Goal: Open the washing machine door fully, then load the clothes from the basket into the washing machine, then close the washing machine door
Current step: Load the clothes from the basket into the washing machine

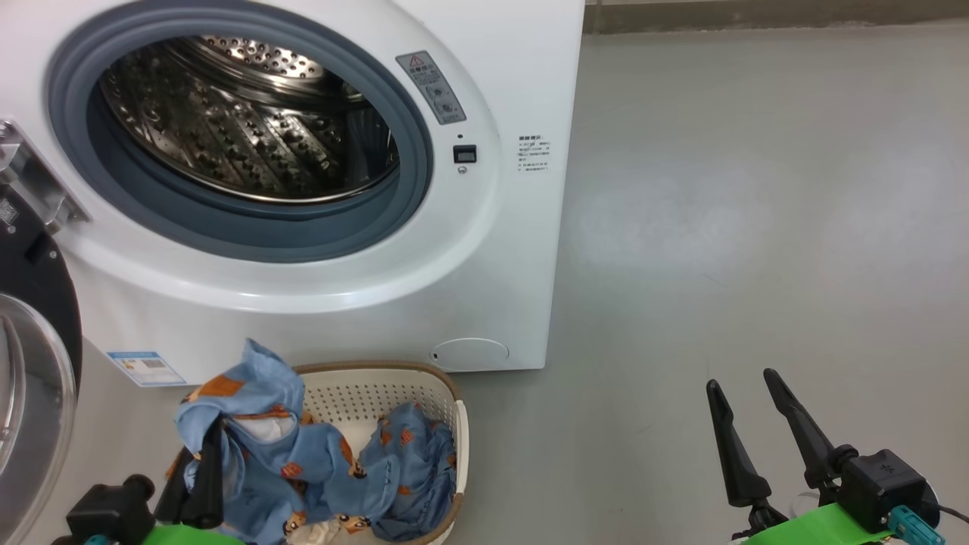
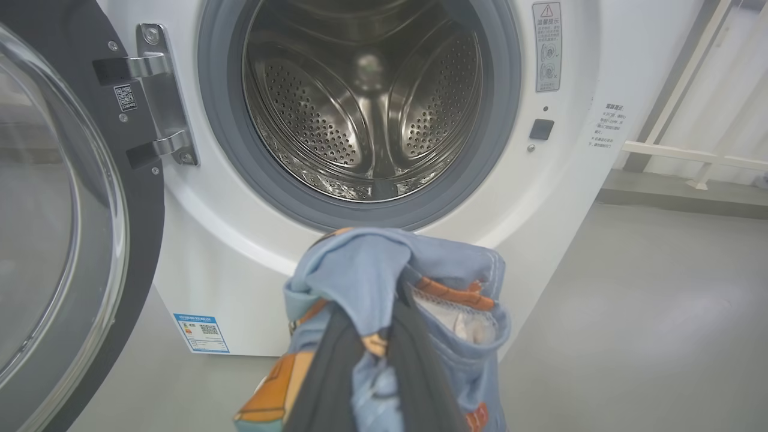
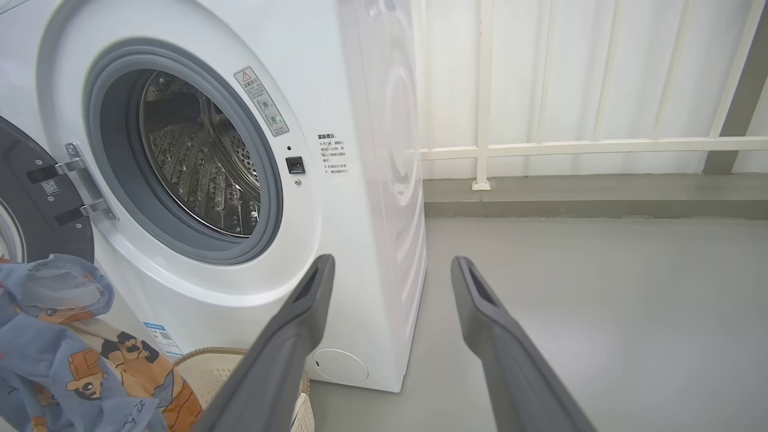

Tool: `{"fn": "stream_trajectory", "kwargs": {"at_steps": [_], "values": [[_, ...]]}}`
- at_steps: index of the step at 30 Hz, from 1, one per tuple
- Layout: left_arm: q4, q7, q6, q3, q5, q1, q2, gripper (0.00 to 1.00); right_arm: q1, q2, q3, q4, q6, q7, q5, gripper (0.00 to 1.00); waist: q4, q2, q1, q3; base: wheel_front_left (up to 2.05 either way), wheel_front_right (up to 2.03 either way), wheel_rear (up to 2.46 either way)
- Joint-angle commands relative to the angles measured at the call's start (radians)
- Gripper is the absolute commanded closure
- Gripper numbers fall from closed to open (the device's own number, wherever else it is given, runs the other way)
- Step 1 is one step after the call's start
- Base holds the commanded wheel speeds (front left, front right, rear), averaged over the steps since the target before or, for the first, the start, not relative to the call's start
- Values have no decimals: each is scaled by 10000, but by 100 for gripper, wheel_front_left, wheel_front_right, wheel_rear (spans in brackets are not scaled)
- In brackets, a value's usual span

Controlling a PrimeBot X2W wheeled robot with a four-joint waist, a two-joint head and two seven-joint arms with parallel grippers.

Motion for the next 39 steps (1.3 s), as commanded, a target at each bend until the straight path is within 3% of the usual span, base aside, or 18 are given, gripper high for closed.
{"fn": "stream_trajectory", "kwargs": {"at_steps": [1, 13, 22, 30, 39], "values": [[-379, -135, -48, 464, 129, -201, 118, 100, -140, -39, 271, -254, 16, -142, -32, 0, -9, 0, 0, 94, 0, 0, 0], [-839, -135, -105, 790, 77, -1094, 217, 100, -466, -39, 305, -530, 16, -45, -374, 0, -154, 0, 0, 1202, 0, 0, 0], [-683, -135, -109, 1014, -414, -3128, 587, 100, -933, -39, 377, -783, 16, -17, -543, 0, -470, 0, 0, 2818, 0, 0, 0], [442, -118, -110, 785, -565, -5716, 1581, 100, -1501, -39, 275, -1222, 16, 1, -779, 0, -1022, 0, 0, 4480, 0, 0, 0], [2051, 445, -110, 390, -942, -8544, 3097, 100, -1927, -39, 293, -1423, 16, -102, -676, 0, -1576, 0, 0, 6033, 0, 0, 0]]}}
